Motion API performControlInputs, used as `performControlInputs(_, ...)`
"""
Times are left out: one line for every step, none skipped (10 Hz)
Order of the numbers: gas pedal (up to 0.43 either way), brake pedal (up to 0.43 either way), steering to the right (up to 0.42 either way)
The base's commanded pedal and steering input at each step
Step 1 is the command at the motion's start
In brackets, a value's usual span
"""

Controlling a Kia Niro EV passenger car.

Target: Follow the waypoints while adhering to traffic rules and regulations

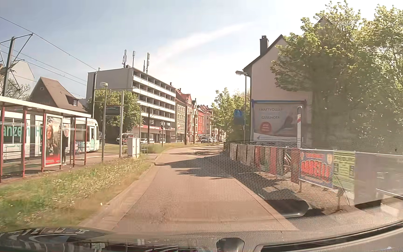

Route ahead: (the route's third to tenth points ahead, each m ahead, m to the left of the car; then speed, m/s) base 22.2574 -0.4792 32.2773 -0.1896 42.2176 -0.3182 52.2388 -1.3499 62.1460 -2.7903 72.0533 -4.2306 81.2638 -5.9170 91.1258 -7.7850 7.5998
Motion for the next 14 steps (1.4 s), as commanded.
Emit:
performControlInputs(0.008,0.0,-0.035)
performControlInputs(0.008,0.0,-0.035)
performControlInputs(0.008,0.0,-0.035)
performControlInputs(0.008,0.0,-0.034)
performControlInputs(0.008,0.0,-0.031)
performControlInputs(0.008,0.0,-0.031)
performControlInputs(0.008,0.0,-0.031)
performControlInputs(0.008,0.0,-0.031)
performControlInputs(0.008,0.0,-0.031)
performControlInputs(0.008,0.0,-0.032)
performControlInputs(0.008,0.0,-0.034)
performControlInputs(0.008,0.0,-0.033)
performControlInputs(0.008,0.0,-0.033)
performControlInputs(0.008,0.0,-0.033)
